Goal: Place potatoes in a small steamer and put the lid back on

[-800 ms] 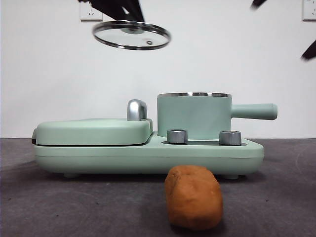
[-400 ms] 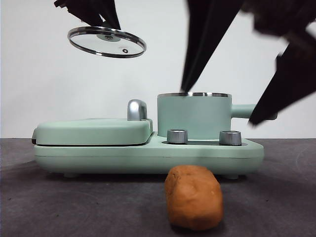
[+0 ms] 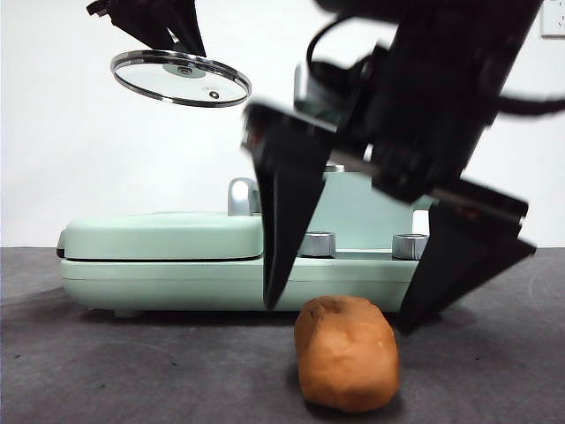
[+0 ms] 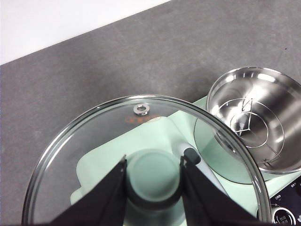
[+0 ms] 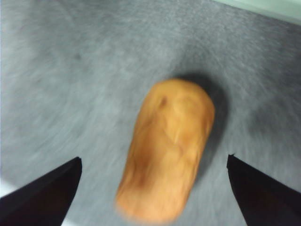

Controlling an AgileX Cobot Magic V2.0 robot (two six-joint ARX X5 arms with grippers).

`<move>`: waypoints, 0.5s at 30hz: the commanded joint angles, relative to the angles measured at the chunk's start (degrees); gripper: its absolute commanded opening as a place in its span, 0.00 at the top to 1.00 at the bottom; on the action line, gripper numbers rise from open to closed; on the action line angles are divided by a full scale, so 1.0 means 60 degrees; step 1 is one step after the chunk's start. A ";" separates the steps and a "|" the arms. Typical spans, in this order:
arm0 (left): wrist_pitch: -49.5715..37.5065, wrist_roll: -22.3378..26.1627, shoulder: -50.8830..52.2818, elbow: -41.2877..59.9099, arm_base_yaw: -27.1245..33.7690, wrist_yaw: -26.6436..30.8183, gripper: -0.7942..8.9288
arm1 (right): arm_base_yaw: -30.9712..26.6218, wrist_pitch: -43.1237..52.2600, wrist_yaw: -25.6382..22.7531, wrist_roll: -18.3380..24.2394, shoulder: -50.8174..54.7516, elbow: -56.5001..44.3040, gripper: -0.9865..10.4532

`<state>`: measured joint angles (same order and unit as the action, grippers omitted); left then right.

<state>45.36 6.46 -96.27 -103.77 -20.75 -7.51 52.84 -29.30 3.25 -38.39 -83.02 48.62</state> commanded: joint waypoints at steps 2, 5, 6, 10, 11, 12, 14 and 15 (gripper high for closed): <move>-0.0208 0.0055 0.0062 -0.0284 -0.0033 -0.0033 0.90 | 0.0109 0.0342 -0.0047 -0.0291 -0.0667 0.0168 0.49; -0.0208 0.0055 0.0058 -0.0284 -0.0033 -0.0029 0.90 | 0.0117 0.0528 -0.0033 -0.0288 -0.0991 0.0168 0.59; -0.0208 0.0058 0.0058 -0.0284 -0.0033 -0.0033 0.90 | 0.0117 0.0565 -0.0018 -0.0288 -0.1067 0.0168 0.65; -0.0208 0.0025 0.0058 -0.0284 0.0051 -0.0033 0.90 | 0.0131 0.0568 -0.0022 -0.0284 -0.1071 0.0171 0.78; -0.0208 0.0015 0.0062 -0.0284 0.0084 -0.0033 0.90 | 0.0131 0.0550 -0.0018 -0.0284 -0.1071 0.0193 0.78; -0.0208 -0.0007 0.0058 -0.0284 0.0106 -0.0033 0.90 | 0.0127 0.0459 -0.0018 -0.0284 -0.1071 0.0259 0.78; -0.0208 -0.0007 0.0058 -0.0284 0.0149 -0.0033 0.90 | 0.0127 0.0131 -0.0029 -0.0273 -0.1071 0.0503 0.78; -0.0208 -0.0007 0.0058 -0.0284 0.0164 -0.0033 0.90 | 0.0127 -0.0069 -0.0033 -0.0240 -0.1071 0.0685 0.78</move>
<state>45.39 6.42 -96.27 -103.77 -19.66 -7.55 52.88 -29.74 3.22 -39.44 -88.75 50.87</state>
